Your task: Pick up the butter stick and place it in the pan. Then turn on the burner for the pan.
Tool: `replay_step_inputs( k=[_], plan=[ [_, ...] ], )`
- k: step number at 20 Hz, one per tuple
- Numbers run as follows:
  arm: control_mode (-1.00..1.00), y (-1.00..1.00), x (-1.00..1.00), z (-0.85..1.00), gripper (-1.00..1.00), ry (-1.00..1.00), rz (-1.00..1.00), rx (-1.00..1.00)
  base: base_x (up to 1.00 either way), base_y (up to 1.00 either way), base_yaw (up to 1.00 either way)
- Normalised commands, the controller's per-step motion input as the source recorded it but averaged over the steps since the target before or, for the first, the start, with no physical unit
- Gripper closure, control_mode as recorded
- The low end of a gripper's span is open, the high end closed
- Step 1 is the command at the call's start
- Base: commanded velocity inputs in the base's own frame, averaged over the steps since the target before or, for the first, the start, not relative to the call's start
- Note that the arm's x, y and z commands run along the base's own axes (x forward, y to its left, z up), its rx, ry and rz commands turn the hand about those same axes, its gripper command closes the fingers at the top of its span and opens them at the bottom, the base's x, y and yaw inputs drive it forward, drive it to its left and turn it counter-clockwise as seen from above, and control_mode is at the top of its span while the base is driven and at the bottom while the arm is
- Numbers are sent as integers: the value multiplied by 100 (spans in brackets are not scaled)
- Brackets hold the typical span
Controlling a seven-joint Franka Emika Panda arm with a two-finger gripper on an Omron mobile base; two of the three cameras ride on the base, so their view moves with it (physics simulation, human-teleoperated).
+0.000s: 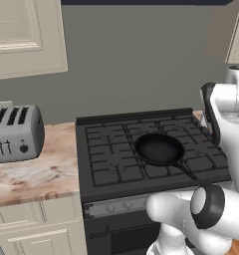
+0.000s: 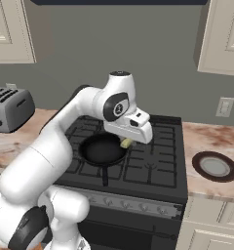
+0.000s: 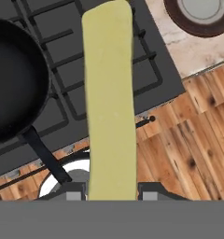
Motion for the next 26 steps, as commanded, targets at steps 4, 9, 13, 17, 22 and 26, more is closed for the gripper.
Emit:
replay_step_inputs(
  k=[4, 9, 13, 17, 22, 26],
  plan=[
    [-100, 60, 3, 0, 100, 0, 0, 3, 0, 0, 0],
    [-100, 60, 16, 0, 100, 0, 1, 0, 0, 0, 0],
    [-100, 44, 20, 0, 100, 0, 4, 0, 0, 0, 0],
    [-100, 27, 35, -7, 100, 0, 8, 4, 0, 0, 0],
    [-100, 30, 48, -22, 100, 0, 6, 3, 0, 0, 0],
    [-100, 33, 19, -29, 100, 0, 6, 0, 0, 0, 0]
  ],
)
